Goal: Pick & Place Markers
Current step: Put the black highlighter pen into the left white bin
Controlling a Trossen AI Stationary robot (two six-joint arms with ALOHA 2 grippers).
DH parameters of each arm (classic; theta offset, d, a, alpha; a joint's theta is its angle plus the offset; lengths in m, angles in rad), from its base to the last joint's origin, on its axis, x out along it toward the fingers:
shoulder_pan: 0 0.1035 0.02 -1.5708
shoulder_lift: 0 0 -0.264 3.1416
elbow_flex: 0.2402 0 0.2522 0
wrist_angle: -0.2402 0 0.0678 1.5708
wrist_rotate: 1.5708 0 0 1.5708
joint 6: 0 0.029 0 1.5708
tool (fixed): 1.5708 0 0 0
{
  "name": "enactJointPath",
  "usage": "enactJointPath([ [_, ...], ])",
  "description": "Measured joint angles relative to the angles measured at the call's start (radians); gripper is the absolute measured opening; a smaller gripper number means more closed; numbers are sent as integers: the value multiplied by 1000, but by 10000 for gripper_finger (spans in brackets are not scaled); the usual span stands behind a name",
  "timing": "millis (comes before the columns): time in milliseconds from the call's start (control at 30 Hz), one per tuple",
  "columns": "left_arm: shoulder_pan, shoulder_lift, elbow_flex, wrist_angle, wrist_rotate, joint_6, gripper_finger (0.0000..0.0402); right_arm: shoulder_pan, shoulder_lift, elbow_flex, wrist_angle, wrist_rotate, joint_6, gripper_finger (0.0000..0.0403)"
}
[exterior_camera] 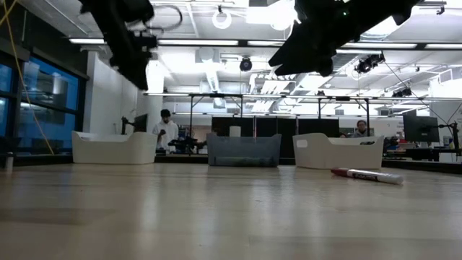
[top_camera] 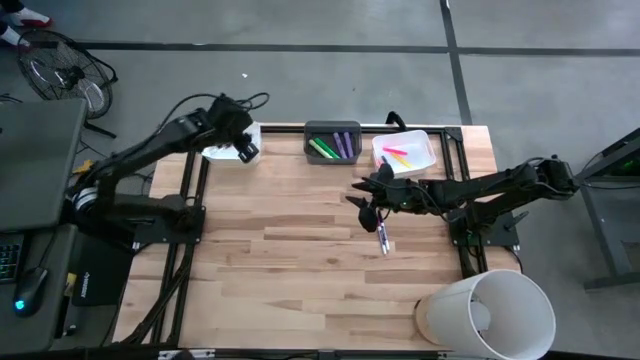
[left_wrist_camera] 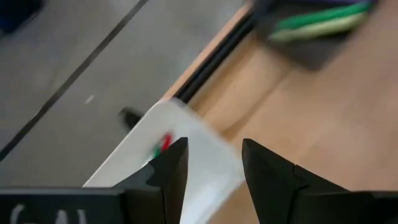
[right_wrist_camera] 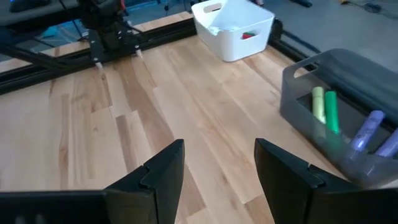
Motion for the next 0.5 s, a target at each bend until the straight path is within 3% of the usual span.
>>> enactJointPath([
  [167,-104,-108,0,1,136,-11,147,0,0,0,-8,-52,1,184],
  [333,-228,-178,-1,17,288,-17,147,-10,0,0,-53,-180,-16,184],
  [500,-353,-259,-127,198,389,-55,147,-53,0,0,-170,-216,132,184],
])
